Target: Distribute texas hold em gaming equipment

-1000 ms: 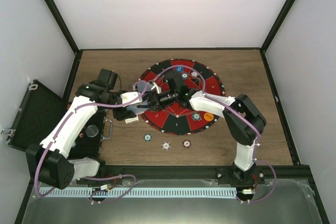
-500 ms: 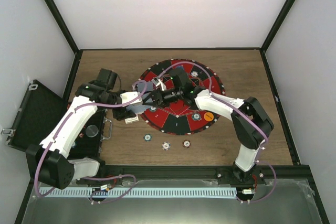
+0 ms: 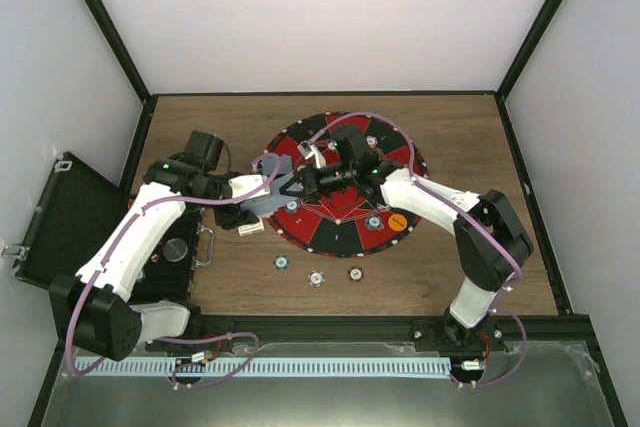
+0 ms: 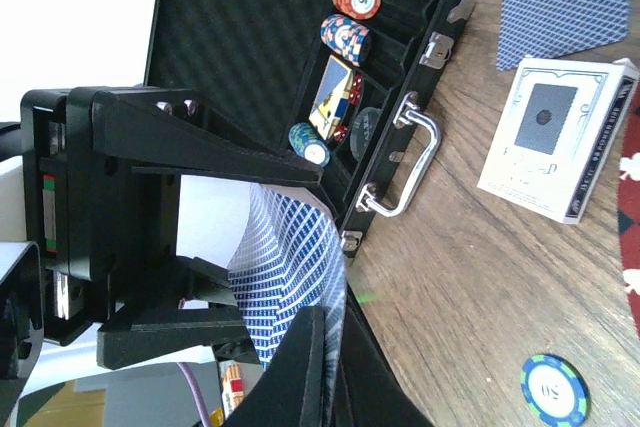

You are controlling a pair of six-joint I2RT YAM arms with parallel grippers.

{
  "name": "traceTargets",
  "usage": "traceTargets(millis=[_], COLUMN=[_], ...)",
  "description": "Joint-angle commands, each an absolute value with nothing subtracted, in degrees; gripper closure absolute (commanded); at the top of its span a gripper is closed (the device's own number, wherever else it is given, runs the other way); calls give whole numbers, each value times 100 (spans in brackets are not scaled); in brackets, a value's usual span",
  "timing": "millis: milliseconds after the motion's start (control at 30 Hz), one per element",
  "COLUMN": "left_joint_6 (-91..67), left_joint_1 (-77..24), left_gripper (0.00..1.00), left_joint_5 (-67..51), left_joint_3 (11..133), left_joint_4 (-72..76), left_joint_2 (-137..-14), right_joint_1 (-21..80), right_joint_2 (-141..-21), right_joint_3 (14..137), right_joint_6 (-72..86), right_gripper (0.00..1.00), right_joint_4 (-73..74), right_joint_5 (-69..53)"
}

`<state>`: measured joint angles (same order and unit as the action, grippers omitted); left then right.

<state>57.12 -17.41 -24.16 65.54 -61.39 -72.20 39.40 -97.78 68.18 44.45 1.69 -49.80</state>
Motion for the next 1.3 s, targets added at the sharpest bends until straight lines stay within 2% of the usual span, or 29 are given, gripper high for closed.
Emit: traceTargets(millis=[0,267,467,600,1000,1267], left_joint_6=[5736,5732,5744,5724,5628,5627], left_joint_1=[-1746,-1748,-1747,-1740,-1741,-1741], left_gripper=[96,96,96,96,96,96], left_joint_5=[-2595,-2565,-2552,-2549,-2621,-2610], left_joint_3=[6613,6608,6615,6621,6702,6771], left_joint_4=[-6039,-6036,-6053,-6080,-6149,-6204], left_joint_2=[-7226,-7258,-7260,-7273,-7319,-7377], right_joint_1=[3750,3252,2473,1898,1127,1091], right_joint_2=[-9580,-9441,-9773,-10578,-14155,-15016], right_joint_3=[6763,6723,7061,7952,12364,12855], right_joint_6=[4287,4184,3915,3447,3028,3154], right_gripper=[99,99,99,99,99,98], right_joint_4=[570,667,862,1328,2576,2365], right_joint_5=[-4755,-4976,-5169,-4924,-4164,-4018])
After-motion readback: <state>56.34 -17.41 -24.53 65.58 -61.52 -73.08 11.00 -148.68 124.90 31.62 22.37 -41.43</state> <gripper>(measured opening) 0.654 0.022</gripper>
